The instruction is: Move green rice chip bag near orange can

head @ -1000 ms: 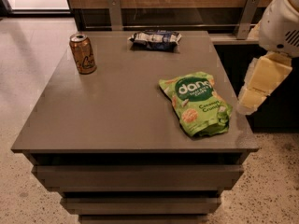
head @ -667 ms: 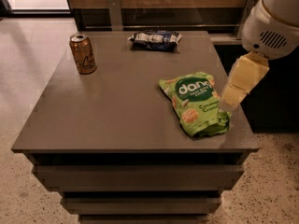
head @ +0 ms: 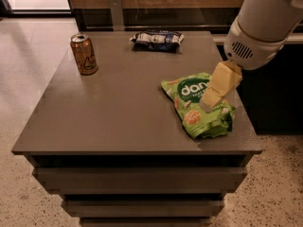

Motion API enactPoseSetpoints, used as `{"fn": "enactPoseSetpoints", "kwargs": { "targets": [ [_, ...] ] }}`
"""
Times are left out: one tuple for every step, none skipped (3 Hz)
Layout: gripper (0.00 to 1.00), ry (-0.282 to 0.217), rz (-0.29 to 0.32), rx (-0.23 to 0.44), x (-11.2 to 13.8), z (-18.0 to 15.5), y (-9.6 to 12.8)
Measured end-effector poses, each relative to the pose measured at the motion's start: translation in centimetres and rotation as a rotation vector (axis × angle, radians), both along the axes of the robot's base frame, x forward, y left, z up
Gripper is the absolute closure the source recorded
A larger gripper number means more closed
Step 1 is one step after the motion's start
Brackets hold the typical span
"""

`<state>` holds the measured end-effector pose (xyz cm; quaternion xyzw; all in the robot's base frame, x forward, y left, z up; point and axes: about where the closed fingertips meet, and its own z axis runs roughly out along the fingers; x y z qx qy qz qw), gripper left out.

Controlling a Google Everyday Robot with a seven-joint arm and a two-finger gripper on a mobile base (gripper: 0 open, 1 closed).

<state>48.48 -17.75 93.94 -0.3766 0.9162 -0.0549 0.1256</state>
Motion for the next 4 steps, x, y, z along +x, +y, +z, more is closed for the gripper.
{"fn": "enactPoseSetpoints", "kwargs": {
  "targets": [
    [0.00, 0.015, -0.102, 0.016, 0.6, -1.5, 0.7],
    [0.00, 0.030, -0.171, 0.021, 1.3, -2.7, 1.0],
    [0.00, 0.058, -0.201, 0.017, 1.9, -4.6, 1.1],
    [0.00, 0.088, -0.203, 0.026, 2.5, -6.5, 1.5]
  ]
}}
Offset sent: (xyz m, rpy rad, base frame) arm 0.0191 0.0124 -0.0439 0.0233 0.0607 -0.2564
